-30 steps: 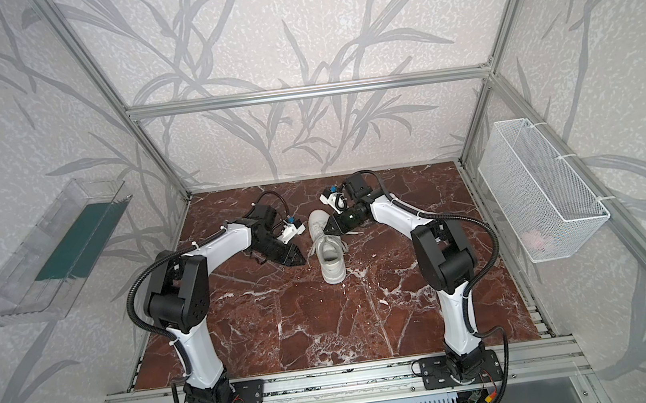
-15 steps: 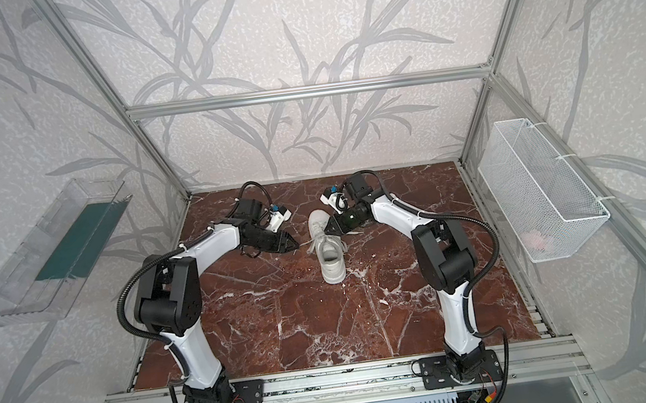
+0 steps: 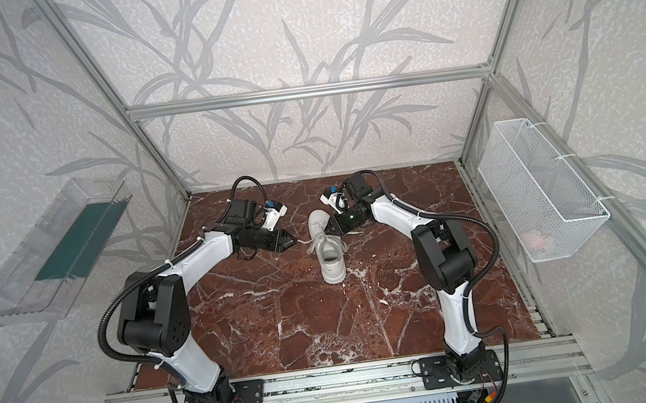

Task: Tie the shoes

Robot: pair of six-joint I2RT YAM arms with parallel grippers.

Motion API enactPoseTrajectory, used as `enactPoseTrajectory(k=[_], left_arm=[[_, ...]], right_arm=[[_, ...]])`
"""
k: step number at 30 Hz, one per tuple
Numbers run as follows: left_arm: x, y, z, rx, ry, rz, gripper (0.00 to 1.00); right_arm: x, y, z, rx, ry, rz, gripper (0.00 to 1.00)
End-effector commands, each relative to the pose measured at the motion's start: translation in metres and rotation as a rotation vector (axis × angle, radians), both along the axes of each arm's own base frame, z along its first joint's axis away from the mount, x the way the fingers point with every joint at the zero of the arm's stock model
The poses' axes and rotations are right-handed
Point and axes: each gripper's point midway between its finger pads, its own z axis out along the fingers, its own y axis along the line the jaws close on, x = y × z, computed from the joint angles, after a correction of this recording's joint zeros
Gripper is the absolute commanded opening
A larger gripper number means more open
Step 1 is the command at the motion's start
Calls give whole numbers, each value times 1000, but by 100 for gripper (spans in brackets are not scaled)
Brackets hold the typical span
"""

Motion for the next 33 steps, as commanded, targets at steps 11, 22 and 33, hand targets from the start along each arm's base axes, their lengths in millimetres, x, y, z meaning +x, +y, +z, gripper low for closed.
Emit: enactPoseTrajectory(k=[11, 22, 33], left_arm=[[13, 57, -2, 109, -14, 226, 61], [2, 5, 20, -66, -136, -5, 57], [-19, -59, 17, -298, -34, -209, 45]], right_arm=[[-11, -5, -2, -35, 28, 8, 21], [-10, -5, -2, -38, 25, 9, 22], [-12, -7, -2, -44, 27, 11, 22]])
